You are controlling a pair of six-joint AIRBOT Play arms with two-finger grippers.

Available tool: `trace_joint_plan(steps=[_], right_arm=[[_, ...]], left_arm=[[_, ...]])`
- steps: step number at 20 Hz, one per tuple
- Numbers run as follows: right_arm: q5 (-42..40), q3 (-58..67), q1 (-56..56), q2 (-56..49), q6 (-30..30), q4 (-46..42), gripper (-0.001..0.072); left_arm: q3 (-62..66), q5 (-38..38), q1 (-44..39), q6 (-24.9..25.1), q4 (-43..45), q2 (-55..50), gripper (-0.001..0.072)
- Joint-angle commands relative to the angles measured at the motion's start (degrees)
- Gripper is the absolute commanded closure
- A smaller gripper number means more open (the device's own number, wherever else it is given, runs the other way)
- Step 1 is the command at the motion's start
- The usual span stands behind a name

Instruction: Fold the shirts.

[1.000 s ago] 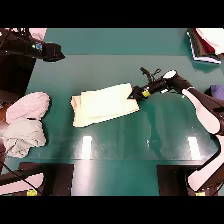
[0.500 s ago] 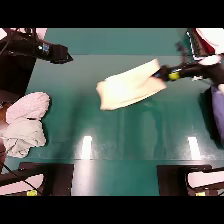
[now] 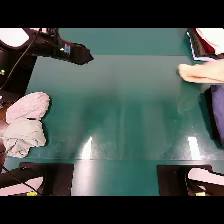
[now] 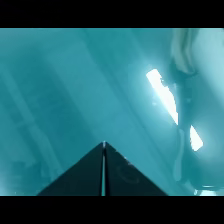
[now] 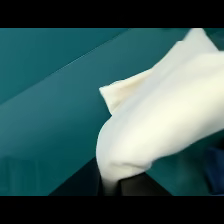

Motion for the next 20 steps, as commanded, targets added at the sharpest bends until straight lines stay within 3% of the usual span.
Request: trace_joint_plan(steps=[1,11,17,20], right_arm=[[-3.48,0.04,-6.88,0.46,0.11,-0.26,0.0697],[2.10,5.25,-11.54,7.54,-4.04,-1.25,0.0696],[2.75,-6.54,-19.17,18.45,-4.02,-2.97,0.0696],[4.17,-11.98,-21.81,22.36,-3.98,-11.21,0.0696]], left_arm=[[0.00,1.38,-1.75,-0.07,0.09,0.02,0.0678],[0.00,0.92,-1.75,-0.02,0.22,0.02,0.0678],[0.00,0.92,-1.75,0.04,0.50,0.02,0.0678],[0.00,0.66,-1.75,1.53,0.50,0.02,0.0678]])
